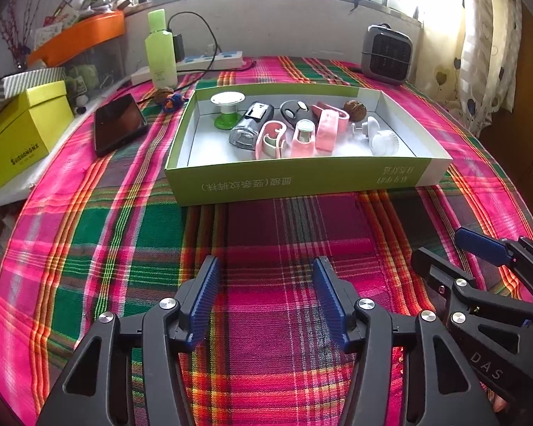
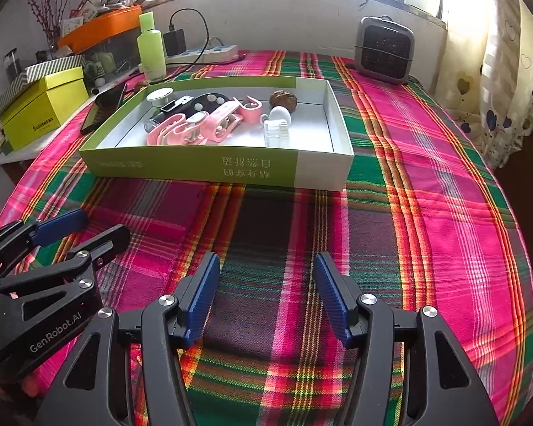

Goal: Organize objects

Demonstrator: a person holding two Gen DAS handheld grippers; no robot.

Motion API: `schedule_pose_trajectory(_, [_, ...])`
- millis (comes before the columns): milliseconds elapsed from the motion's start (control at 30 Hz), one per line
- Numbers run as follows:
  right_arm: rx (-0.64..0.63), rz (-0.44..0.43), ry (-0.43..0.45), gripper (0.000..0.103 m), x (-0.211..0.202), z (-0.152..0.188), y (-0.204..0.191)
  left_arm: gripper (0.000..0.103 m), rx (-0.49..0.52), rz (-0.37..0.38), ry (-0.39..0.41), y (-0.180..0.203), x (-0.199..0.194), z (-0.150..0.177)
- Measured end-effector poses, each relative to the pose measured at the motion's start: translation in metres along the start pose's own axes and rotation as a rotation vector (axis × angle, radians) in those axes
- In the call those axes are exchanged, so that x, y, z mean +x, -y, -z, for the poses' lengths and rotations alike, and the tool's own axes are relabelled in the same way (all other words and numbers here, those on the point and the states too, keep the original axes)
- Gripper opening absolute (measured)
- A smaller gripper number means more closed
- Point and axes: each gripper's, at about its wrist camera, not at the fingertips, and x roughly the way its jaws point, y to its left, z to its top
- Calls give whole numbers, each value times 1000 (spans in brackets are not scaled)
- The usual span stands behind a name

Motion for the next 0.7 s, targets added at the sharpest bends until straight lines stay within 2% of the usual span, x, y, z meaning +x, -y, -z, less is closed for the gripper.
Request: schedule_pose_trajectory(700, [-1, 1, -1, 57, -1, 0, 1, 56, 0, 1, 0, 1, 0, 0])
